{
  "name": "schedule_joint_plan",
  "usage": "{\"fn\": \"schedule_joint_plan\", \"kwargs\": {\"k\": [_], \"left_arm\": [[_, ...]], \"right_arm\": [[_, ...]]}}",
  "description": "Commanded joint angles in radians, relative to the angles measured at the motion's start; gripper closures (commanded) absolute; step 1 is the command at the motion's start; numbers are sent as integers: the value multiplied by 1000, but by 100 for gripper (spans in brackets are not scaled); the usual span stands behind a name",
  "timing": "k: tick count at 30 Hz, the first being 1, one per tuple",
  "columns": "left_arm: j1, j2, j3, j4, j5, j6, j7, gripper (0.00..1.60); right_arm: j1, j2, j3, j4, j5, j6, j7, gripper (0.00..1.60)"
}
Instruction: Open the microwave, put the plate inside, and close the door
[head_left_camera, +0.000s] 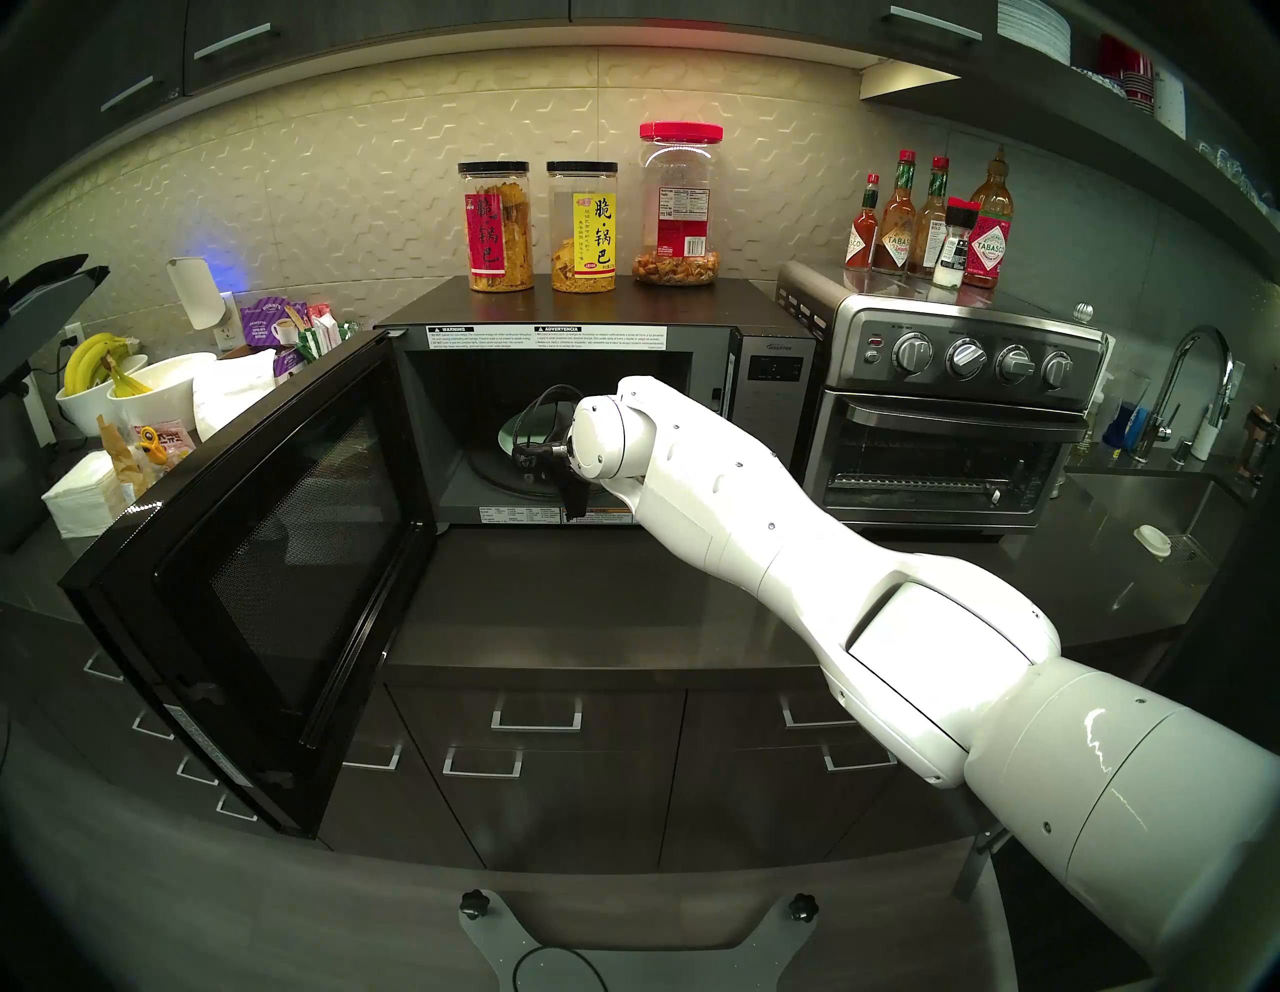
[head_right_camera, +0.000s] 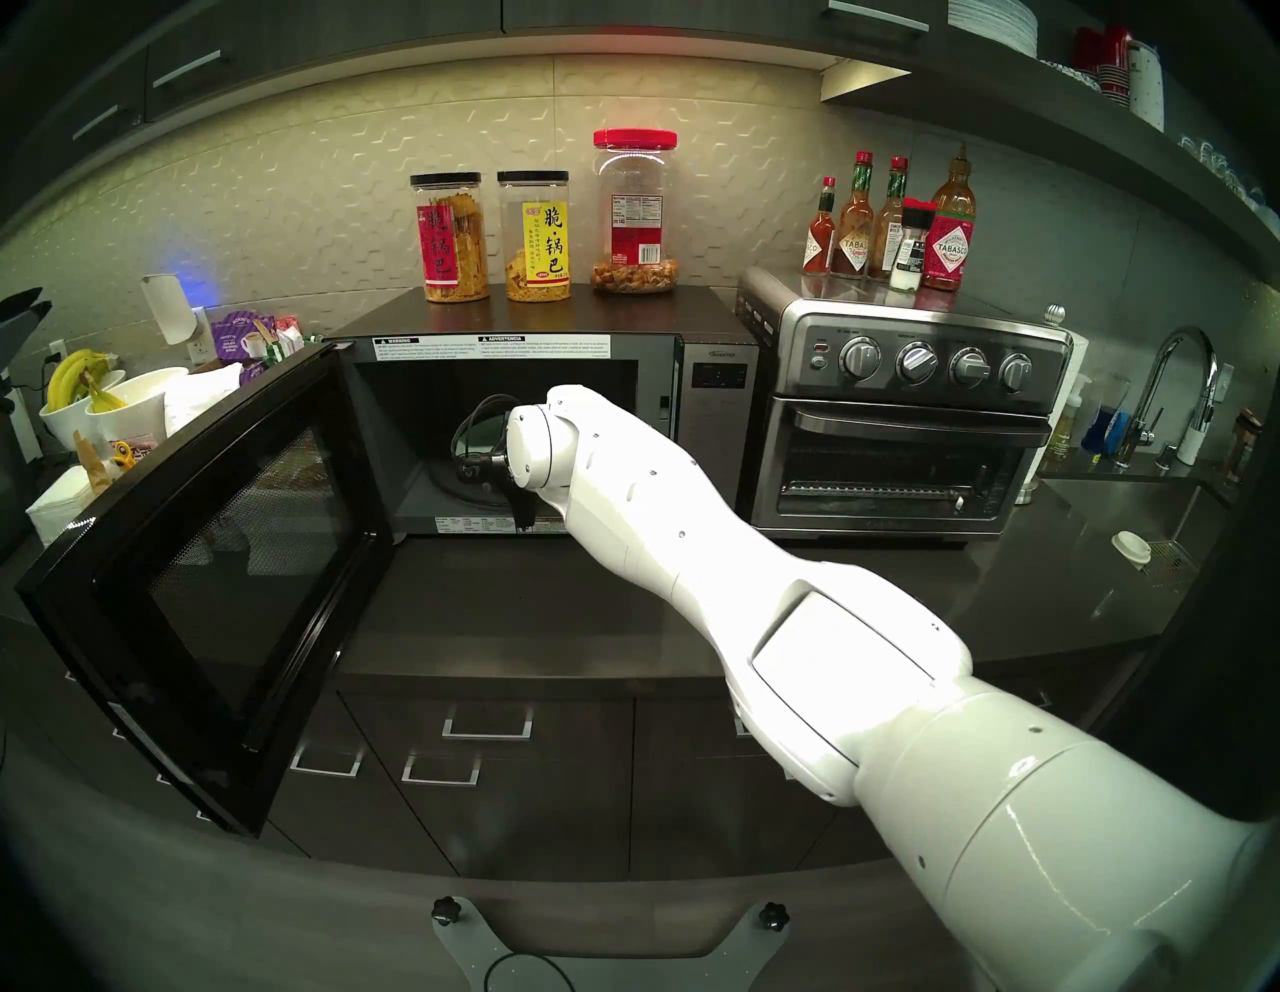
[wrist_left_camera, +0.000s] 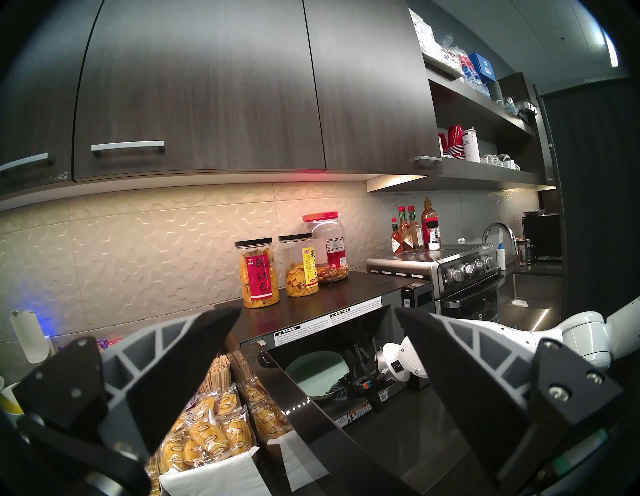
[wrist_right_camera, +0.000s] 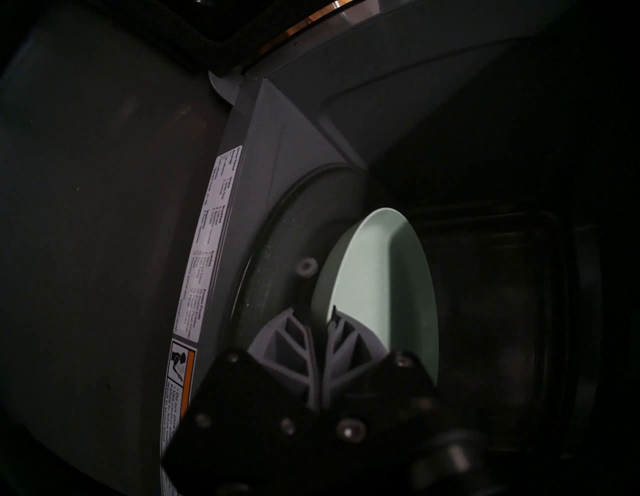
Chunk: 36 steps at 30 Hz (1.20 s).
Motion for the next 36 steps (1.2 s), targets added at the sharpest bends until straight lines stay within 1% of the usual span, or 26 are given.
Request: {"fn": "schedule_joint_plan", "kwargs": {"k": [1, 3, 5, 6, 8, 19, 29, 30, 32, 36], "left_arm": [[0, 3, -6, 2, 4, -2, -113, 0], [2, 3, -6, -1, -5, -2, -95, 0], [-1, 3, -6, 3, 5, -2, -116, 0], [2, 3, -6, -1, -5, -2, -95, 0], [0, 3, -6, 1, 1, -2, -108, 0], [1, 3, -6, 1, 0, -2, -105, 0], [0, 3, -6, 1, 2, -2, -109, 0], [1, 3, -6, 0, -3, -2, -100, 0], [0, 3, -6, 2, 2, -3, -111, 0], [1, 3, -6, 1, -1, -3, -104, 0]], "right_arm": [[57, -50, 11, 30, -1, -4, -20, 160], [62, -56, 13, 44, 0, -5, -22, 160], [67, -65, 14, 64, -1, -8, -27, 160], [69, -68, 14, 73, -1, -9, -29, 160], [74, -74, 15, 89, -1, -11, -33, 160], [100, -106, 22, 180, 0, -30, -52, 160], [118, -125, 33, 230, 3, -51, -70, 160], [118, -125, 34, 230, 4, -58, -71, 160], [121, -126, 35, 235, 4, -63, -74, 160], [122, -129, 37, 244, 3, -70, -81, 146]]}}
